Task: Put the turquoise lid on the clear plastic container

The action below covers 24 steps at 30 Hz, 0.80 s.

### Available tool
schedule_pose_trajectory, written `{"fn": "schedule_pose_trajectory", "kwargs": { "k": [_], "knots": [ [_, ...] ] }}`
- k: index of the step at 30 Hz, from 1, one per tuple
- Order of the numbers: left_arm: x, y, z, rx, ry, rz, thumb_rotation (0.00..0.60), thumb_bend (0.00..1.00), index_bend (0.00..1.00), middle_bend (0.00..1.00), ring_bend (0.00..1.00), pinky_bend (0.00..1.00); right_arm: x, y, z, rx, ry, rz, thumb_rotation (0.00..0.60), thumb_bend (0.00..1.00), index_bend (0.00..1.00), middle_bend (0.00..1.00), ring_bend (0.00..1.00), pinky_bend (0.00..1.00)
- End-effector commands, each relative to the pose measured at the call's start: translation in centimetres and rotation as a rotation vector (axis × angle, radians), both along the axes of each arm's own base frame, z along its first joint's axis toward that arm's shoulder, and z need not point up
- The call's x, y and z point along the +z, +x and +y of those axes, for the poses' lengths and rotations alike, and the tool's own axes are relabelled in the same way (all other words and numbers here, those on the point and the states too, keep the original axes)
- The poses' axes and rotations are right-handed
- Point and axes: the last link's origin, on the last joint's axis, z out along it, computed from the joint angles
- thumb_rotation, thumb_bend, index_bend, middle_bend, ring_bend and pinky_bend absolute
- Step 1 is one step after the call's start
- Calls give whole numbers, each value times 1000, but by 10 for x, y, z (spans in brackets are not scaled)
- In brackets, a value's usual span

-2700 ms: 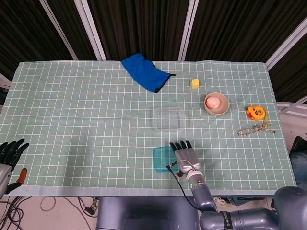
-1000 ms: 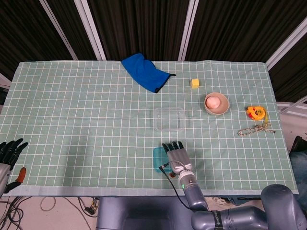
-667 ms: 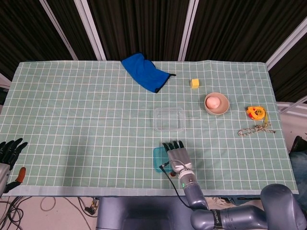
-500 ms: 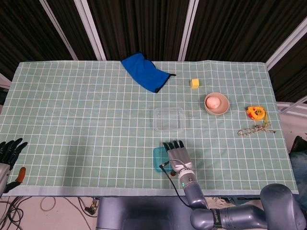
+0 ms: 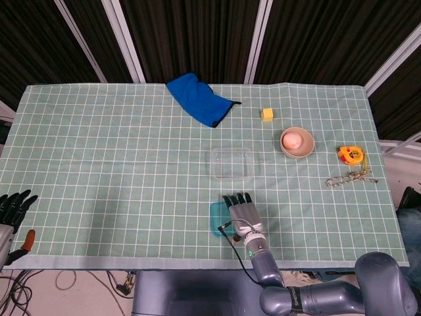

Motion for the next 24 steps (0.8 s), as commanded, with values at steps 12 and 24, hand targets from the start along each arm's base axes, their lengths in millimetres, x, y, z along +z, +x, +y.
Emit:
{"fn": "schedule_pose_trajectory", "kwargs": {
  "k": [12, 24],
  "knots": [
    [0, 0, 0, 0, -1, -1, 600, 525, 78, 0, 0, 0, -2, -2, 2, 7, -14, -8, 600, 156, 0, 185, 0, 0],
    [0, 0, 0, 2, -3, -2, 600, 525, 80, 0, 0, 0, -4, -6, 7, 11, 0, -2, 600, 155, 0, 250, 0, 0]
  ]
}}
